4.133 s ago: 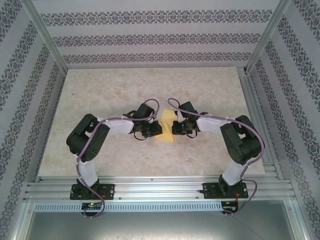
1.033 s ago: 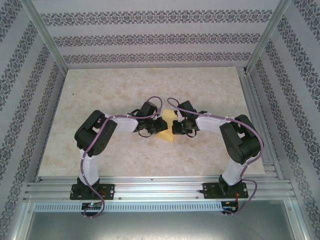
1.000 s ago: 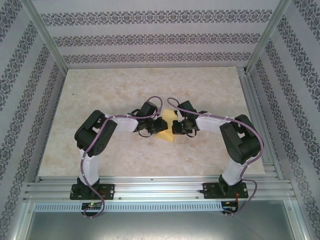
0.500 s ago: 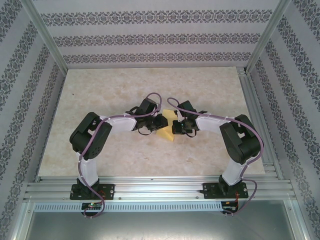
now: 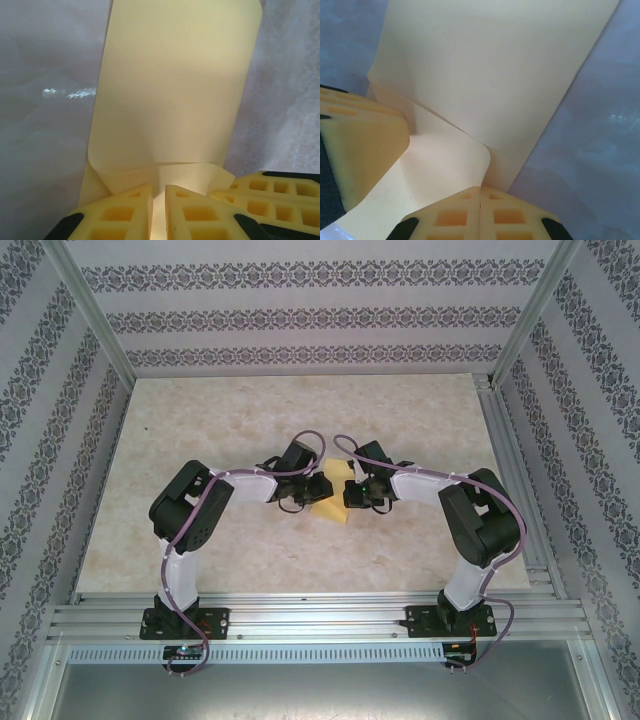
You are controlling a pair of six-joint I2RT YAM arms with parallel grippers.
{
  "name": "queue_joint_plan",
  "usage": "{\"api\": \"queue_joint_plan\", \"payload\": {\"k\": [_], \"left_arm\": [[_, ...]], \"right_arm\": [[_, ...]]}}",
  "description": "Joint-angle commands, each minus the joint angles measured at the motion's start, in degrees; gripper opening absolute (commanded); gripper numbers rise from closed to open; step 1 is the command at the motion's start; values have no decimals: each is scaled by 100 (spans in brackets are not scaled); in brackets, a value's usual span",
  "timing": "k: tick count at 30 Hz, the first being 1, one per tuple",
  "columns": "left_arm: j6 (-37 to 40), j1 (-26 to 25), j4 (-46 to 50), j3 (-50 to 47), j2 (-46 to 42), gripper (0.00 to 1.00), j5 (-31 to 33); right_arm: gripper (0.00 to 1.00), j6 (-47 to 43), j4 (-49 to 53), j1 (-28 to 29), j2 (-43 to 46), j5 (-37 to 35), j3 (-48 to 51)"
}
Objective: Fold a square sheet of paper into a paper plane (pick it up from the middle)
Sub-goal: Fold the triangle a second time at the center of the table.
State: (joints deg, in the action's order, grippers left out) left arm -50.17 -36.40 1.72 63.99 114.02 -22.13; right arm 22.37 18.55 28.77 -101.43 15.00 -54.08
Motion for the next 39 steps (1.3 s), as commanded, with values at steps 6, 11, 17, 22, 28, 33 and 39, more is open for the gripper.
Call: {"api": "queue_joint_plan", "payload": {"k": [6, 11, 17, 22, 28, 33, 39], "left_arm": [[230, -29, 358, 223, -284, 19, 192], [337, -1, 510, 444, -208, 21, 270], [326, 1, 439, 386, -55, 22, 333], [434, 2, 663, 324, 83, 22, 597], [368, 2, 508, 220, 171, 22, 301], [331, -3, 589, 279, -212, 24, 242], [264, 2, 680, 310, -743, 24, 185]], "right_arm": [[4, -119, 181, 93, -200, -129, -106], [4, -120, 185, 110, -202, -136, -120], [4, -132, 215, 111, -202, -152, -129], [4, -136, 214, 115, -219, -148, -137], [4, -78, 199, 137, -235, -165, -142], [4, -57, 149, 145, -246, -138, -138], [4, -63, 139, 146, -255, -140, -140]]}}
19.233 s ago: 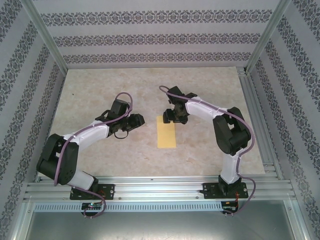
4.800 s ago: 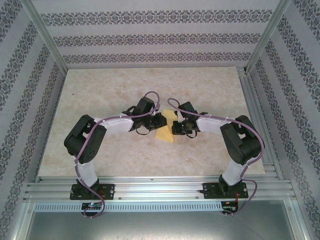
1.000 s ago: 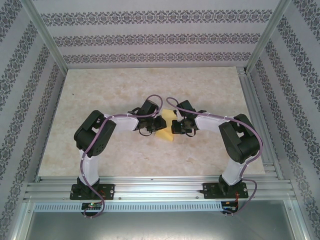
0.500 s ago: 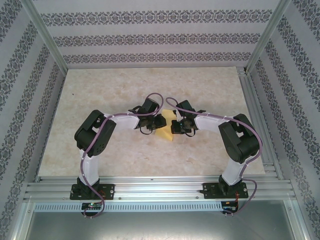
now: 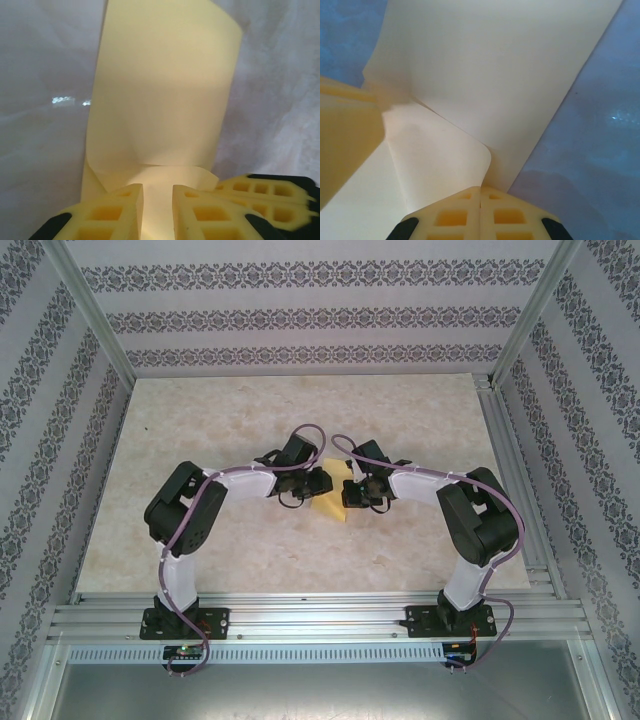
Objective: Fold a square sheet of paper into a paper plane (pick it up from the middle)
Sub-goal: Fold the triangle a second time at the center of the table.
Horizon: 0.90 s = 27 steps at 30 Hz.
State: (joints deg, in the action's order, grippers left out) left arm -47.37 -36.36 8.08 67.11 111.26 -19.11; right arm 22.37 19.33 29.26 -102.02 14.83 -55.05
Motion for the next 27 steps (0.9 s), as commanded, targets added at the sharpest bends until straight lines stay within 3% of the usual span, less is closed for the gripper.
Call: {"api": "queue_joint_plan", "payload": {"k": [1, 13, 27], "left_arm": [[-75, -3, 1, -53, -541, 23, -161], [-1054, -55, -952, -686, -361, 0, -681], [-1071, -230, -770, -508, 126, 0, -605]], "right_arm": [[4, -58, 55, 98, -191, -121, -42], [4, -44, 27, 101, -213, -112, -24], [4, -40, 34, 107, -211, -130, -15]]}}
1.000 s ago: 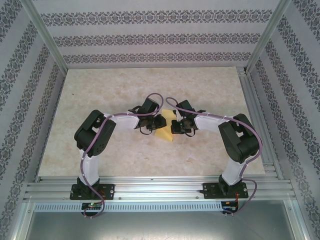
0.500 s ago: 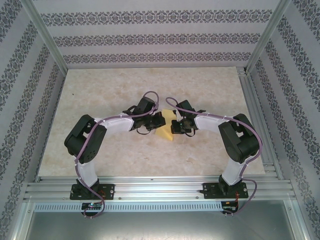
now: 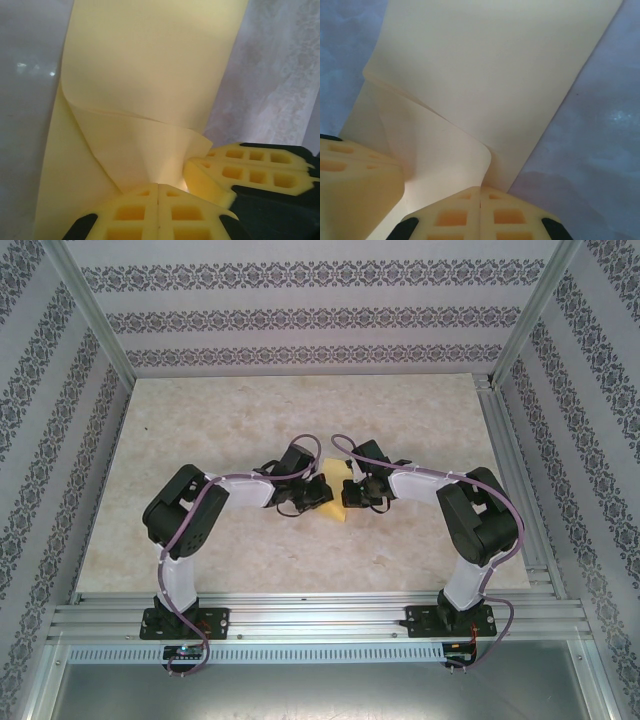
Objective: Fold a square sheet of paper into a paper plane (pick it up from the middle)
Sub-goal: Fold the triangle a second time at the center of the table.
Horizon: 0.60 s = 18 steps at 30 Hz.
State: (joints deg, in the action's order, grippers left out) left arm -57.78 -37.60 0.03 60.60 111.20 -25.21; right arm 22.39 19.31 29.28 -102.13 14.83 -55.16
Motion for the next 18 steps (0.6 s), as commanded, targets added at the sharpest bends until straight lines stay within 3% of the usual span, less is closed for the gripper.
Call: {"api": "queue_joint_plan", "payload": {"k": [1, 7, 18], "left_arm": [[19, -123, 147, 182, 176, 0, 35], [135, -193, 446, 161, 306, 0, 196], [329, -225, 637, 279, -202, 6, 121]], "right_arm": [[4, -40, 33, 101, -202, -125, -5], [4, -16, 26, 120, -184, -112, 0], [4, 61, -73, 197, -136, -68, 33]]}}
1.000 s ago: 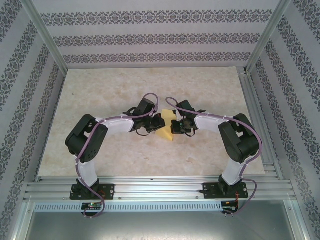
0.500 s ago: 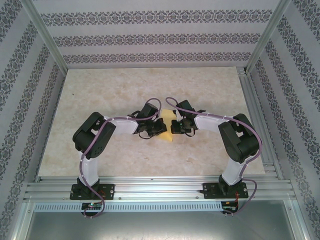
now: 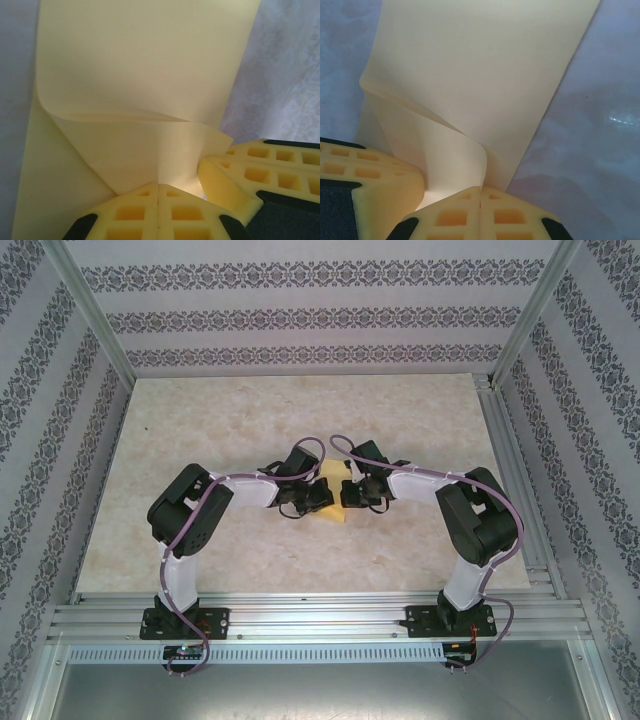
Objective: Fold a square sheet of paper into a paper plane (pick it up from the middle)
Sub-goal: Fold the triangle a second time at the center of the table.
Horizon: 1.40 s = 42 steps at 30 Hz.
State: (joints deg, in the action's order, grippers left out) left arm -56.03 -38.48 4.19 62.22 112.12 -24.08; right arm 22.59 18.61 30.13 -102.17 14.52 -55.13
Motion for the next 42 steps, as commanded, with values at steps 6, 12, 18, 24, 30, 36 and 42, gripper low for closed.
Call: {"api": "queue_joint_plan", "payload": {"k": [6, 12, 18, 24, 30, 36, 42], "left_arm": [[-136, -171, -156, -103, -410, 7, -93], [-280, -230, -92, -181, -354, 6, 41], [-382, -319, -158, -254, -201, 5, 104], [-347, -371, -49, -271, -23, 5, 241], [-253, -397, 108, -203, -88, 6, 326], [-237, -419, 77, -166, -441, 12, 315], [-321, -439, 66, -282, -720, 12, 330]], "right_arm": [[4, 41, -7, 116, -162, -68, 8], [4, 52, -7, 116, -180, -51, 8], [4, 53, 1, 133, -189, -55, 1], [4, 35, 26, 130, -171, -64, -15], [4, 44, 25, 146, -188, -46, -37], [4, 44, 15, 160, -204, -55, -39], [4, 49, 22, 157, -240, -74, -74]]}}
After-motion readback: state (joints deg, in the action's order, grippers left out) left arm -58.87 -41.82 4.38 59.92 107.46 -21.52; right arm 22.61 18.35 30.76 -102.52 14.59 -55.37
